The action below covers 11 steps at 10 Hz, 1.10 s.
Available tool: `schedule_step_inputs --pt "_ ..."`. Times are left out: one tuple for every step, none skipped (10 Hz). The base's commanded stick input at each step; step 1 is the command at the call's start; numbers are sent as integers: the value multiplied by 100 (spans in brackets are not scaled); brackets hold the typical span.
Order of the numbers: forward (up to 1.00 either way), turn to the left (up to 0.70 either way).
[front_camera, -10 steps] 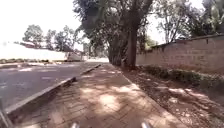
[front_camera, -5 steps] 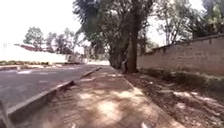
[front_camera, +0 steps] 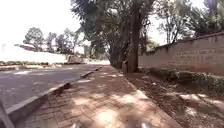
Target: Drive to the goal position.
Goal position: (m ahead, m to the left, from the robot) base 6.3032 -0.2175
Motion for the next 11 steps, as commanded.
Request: schedule_step_inputs --pt "50 0" --pt "50 0" --pt "50 0" --pt "50 0" --pt "50 0" --pt "50 0" --pt "50 0" --pt "50 0" --pt "50 0" --pt "50 0" --pt "50 0"
